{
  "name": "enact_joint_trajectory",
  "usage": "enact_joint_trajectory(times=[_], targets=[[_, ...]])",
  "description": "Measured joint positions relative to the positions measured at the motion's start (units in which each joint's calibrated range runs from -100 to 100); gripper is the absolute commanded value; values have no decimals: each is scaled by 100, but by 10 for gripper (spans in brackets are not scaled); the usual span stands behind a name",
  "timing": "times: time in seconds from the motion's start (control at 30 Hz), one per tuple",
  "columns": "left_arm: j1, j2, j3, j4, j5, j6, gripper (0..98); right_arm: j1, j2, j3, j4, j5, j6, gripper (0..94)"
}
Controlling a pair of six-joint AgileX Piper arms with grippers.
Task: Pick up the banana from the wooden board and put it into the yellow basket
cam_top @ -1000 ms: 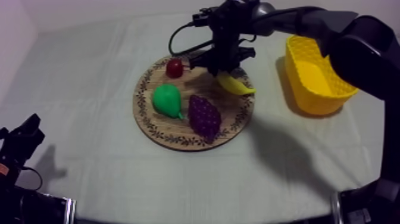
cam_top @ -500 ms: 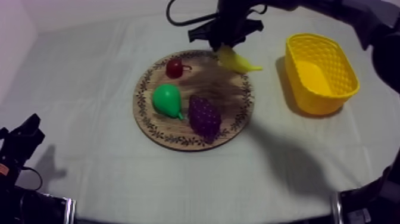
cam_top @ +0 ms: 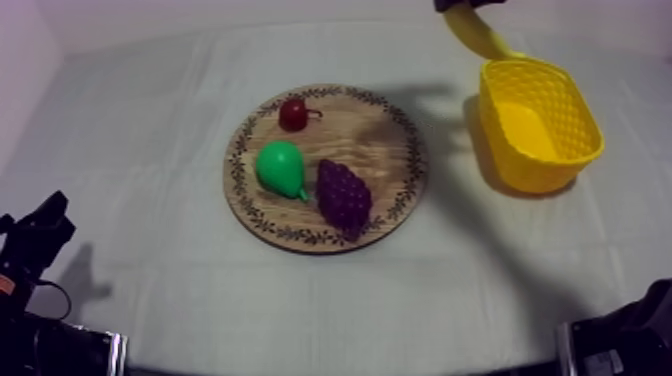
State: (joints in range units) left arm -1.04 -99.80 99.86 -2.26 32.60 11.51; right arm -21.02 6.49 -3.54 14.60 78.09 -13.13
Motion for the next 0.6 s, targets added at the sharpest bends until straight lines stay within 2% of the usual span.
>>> enact_joint_trajectory(times=[0.4, 0.6], targets=[[0, 0, 0, 0, 0, 0, 1, 770, -1658, 1829, 40, -697, 231, 214], [0, 0, 0, 0, 0, 0, 1, 1313, -1891, 2646, 51, -1178, 378, 214]])
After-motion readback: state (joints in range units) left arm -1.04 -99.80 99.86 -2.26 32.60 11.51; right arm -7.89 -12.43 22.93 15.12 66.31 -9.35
